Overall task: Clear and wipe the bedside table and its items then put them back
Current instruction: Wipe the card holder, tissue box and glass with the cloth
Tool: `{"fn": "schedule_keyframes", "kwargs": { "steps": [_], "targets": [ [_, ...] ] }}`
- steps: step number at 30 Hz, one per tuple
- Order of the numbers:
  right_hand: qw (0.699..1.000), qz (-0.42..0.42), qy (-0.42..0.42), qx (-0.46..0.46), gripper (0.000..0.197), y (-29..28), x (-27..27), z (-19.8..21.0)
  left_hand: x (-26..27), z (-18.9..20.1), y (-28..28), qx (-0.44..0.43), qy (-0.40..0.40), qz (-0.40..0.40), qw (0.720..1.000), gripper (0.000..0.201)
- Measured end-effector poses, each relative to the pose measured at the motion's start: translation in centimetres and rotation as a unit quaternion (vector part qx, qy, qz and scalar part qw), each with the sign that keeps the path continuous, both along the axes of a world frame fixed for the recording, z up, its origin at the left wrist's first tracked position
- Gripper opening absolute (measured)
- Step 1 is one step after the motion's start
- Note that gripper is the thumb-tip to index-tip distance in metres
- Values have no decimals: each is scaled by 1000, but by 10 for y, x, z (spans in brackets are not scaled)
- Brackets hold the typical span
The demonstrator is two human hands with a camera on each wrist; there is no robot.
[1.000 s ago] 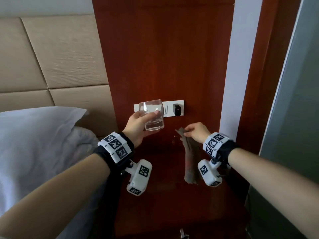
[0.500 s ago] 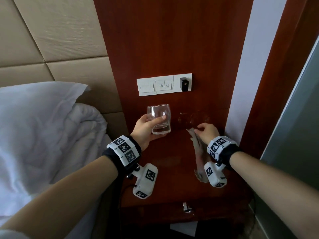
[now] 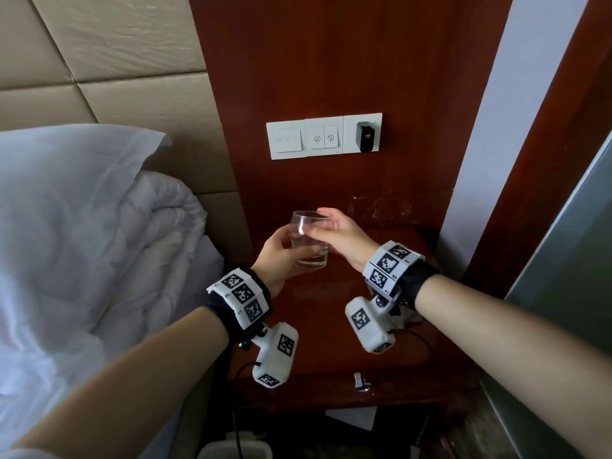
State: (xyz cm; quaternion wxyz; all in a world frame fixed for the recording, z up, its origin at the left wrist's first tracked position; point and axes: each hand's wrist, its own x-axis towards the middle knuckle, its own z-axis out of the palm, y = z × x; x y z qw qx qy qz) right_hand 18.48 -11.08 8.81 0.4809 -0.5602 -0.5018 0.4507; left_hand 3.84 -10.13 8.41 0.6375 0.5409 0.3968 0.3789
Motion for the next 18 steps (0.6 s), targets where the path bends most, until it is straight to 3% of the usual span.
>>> {"fn": "schedule_keyframes", "kwargs": {
  "steps": [6,9,11,14,18],
  "targets": [
    [998,-24,43,-40,64,6,-8,-19,-17,-22,8,-5,32,-46,998,66],
    [997,-46,15,-54,70,14,-13,-40,-35,-49,19,-22,130,-5,991,86],
    [996,-68,1,-64,71,20,-13,-52,-52,-66,27,-43,196,46,979,84],
    [992,-101,-17,-74,71,29,-12,-63,-69,-87,38,-67,218,98,969,80],
    [991,-105,-59,-57,75,42,-19,-76,-73,-114,51,-20,289,71,954,78]
  ]
}}
